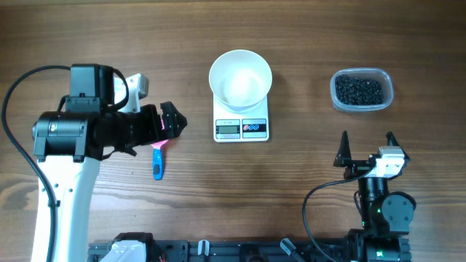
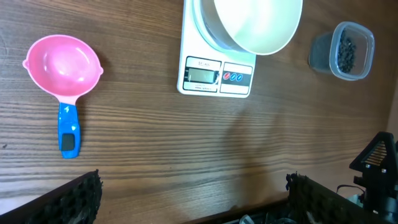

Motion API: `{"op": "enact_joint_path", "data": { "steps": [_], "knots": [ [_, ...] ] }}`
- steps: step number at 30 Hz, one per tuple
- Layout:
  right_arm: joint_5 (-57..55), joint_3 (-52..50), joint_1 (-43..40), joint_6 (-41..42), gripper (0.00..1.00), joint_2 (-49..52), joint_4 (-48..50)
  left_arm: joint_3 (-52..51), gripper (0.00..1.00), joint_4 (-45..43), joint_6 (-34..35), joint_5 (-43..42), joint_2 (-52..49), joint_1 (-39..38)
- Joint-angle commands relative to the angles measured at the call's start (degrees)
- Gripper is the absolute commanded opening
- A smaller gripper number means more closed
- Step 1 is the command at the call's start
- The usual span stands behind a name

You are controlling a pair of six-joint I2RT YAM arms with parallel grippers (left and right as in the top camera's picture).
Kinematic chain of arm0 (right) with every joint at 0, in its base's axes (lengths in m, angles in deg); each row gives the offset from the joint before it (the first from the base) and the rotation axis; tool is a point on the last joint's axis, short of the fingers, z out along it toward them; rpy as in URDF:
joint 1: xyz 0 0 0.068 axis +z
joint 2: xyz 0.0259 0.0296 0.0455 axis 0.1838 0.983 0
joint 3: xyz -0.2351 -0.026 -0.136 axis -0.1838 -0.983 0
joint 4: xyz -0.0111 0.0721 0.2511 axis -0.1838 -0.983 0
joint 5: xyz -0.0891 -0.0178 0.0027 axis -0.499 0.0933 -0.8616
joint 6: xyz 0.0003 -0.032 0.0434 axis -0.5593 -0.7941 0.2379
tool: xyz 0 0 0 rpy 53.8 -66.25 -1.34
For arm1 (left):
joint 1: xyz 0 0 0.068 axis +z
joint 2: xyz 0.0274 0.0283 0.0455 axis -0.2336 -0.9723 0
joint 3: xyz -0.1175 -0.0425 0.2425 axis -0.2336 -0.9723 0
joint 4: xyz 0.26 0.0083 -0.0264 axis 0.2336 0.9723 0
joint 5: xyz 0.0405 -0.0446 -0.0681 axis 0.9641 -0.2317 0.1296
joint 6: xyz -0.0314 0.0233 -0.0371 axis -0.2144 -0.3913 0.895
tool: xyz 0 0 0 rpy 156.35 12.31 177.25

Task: Scoop item into bowl and weigh 150g on scale
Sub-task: 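Lower the left gripper and grasp the pink scoop's bowl rim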

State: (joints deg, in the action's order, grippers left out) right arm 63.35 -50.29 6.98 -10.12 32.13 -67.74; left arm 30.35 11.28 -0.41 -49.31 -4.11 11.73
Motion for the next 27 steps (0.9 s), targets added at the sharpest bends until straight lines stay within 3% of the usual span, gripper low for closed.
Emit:
{"op": "enact_joint_path", "data": {
  "steps": [1, 5, 12, 16, 21, 27],
  "knots": [
    [0.7, -0.2, 0.3, 0.9, 1.0, 0.0, 0.1, -0.6, 1.0, -0.9, 0.3, 0.4, -0.2, -0.4],
    [0.7, -0.2, 0.3, 0.9, 1.0, 0.0, 0.1, -0.6, 1.0, -1.4, 5.9, 4.4, -0.5, -0.4],
    [0.7, -0.2, 0.3, 0.8, 1.0, 0.0, 0.1, -0.6, 1.0, -1.0, 4.1, 5.5, -4.0, -1.7],
    [0.7, -0.2, 0.3, 0.8, 1.0, 0.0, 0.1, -0.6, 1.0, -0.7, 3.1, 10.5, -6.6, -3.3],
    [0.7, -0.2, 0.3, 0.9, 1.0, 0.0, 0.1, -0.6, 1.0, -0.5, 7.4, 17.0, -8.4, -3.2],
    [0.7, -0.2, 0.3, 0.9, 1.0, 0.0, 0.1, -0.6, 1.0, -0.5, 7.5, 17.5, -8.5, -3.2]
  ]
}}
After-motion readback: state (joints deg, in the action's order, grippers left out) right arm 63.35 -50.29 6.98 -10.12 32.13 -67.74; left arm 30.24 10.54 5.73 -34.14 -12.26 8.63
